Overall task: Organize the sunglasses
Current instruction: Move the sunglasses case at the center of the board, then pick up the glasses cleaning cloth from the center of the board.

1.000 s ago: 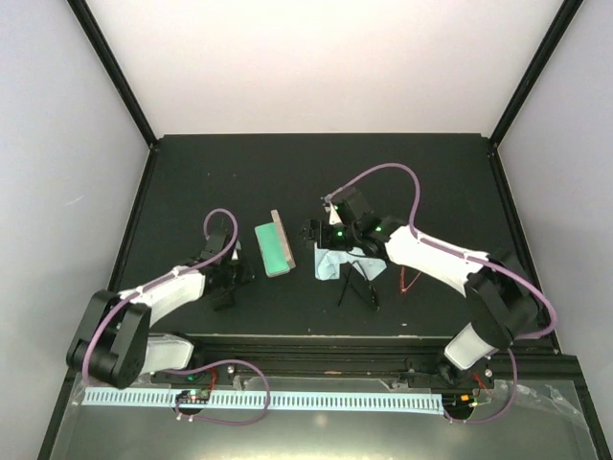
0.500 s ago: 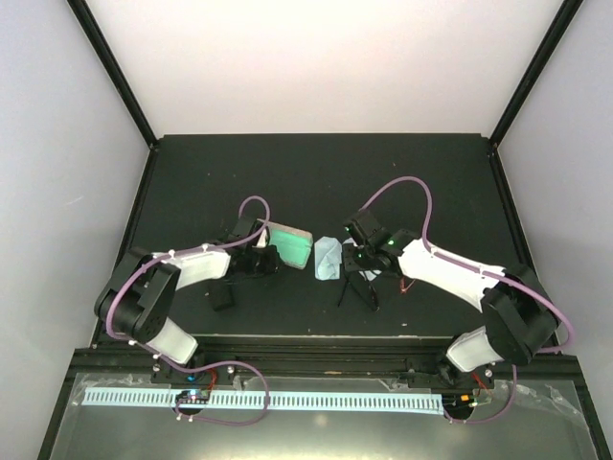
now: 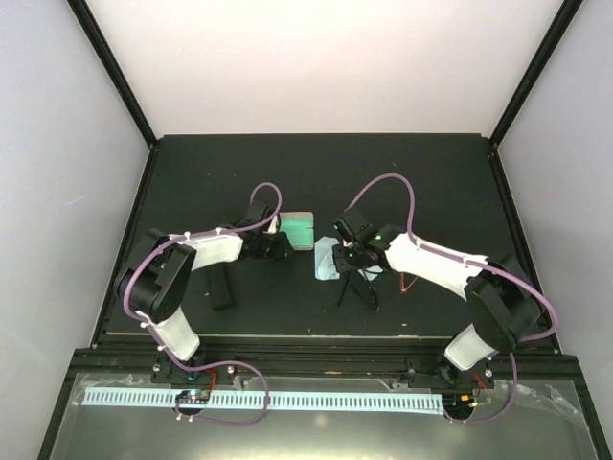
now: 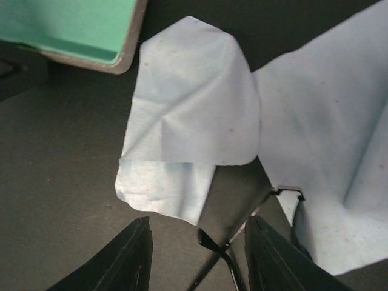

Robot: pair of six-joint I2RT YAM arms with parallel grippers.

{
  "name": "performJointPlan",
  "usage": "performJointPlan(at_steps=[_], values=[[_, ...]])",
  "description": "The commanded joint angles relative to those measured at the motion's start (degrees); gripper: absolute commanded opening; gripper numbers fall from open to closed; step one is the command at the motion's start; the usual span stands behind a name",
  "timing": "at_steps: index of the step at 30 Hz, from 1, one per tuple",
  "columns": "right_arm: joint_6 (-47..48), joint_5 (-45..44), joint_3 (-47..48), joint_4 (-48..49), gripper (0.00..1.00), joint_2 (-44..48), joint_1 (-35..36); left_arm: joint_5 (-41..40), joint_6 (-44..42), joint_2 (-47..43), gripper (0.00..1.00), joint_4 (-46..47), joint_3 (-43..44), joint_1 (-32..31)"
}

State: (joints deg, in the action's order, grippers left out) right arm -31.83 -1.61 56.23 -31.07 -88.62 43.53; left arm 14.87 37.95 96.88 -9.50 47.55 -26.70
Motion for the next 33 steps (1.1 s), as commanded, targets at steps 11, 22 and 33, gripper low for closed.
performJointPlan(at_steps=[11, 22, 33], values=[[0.67, -7.29, 10.00, -6.57, 0.44, -9.42, 9.08, -0.62, -0.78, -6.98, 0.28, 0.18, -4.03, -0.20], [4.43, -19.89, 20.49, -15.21, 0.50, -19.37, 10.35, -6.57, 1.66, -19.67, 0.31, -1.61, -8.78, 1.43], [14.47, -19.33, 25.73, -21.28, 0.49, -24.98, 10.35, -4.40, 1.12, -24.51, 0.32, -3.19, -8.84, 3.10]])
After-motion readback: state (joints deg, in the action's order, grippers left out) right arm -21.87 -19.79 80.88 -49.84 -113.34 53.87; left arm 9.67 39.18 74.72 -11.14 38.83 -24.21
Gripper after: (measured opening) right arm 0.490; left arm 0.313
